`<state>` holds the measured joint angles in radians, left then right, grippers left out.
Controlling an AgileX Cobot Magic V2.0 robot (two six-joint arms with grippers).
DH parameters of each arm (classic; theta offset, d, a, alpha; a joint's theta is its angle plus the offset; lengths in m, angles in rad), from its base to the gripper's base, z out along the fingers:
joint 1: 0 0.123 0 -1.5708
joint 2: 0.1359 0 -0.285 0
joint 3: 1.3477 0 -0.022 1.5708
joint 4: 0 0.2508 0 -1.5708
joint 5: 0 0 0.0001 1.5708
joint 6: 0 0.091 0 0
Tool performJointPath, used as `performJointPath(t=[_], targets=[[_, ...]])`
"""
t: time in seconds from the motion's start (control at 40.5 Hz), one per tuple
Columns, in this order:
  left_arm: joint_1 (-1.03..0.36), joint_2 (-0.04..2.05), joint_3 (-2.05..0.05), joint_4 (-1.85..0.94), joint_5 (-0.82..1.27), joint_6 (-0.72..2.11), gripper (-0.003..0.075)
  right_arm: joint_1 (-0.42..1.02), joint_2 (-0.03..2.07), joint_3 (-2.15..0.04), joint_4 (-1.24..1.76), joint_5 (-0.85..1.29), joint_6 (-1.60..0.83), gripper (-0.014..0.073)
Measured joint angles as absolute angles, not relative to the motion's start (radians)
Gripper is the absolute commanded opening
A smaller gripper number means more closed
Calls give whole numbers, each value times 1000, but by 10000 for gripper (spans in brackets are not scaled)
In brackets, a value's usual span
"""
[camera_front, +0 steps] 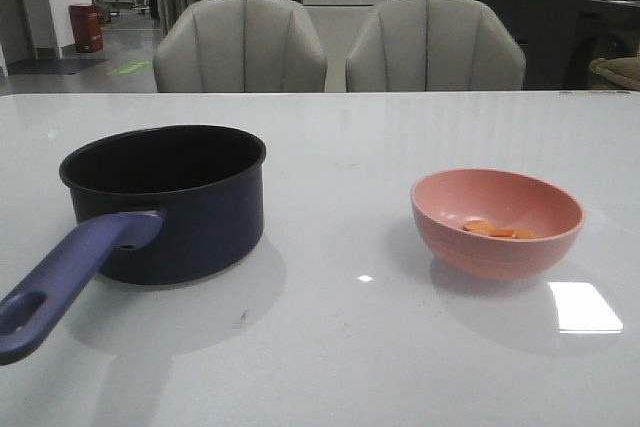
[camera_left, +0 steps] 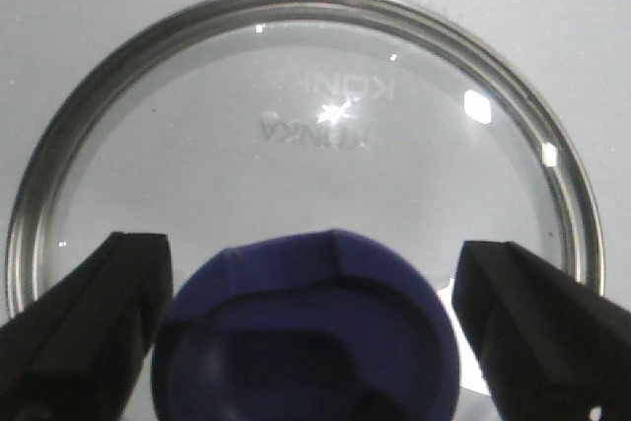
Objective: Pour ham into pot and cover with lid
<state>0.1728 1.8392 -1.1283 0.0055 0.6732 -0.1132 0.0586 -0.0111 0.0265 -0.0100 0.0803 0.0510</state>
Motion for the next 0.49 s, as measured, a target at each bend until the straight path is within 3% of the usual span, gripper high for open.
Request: performJointPath(t=[0.222, 0.494], targets=[[148, 1818, -1153, 18, 722, -113, 643, 59, -11, 26, -10, 80, 51, 149], [144, 1596, -1156, 0, 714, -104, 636, 59, -11, 26, -10, 80, 51, 149]])
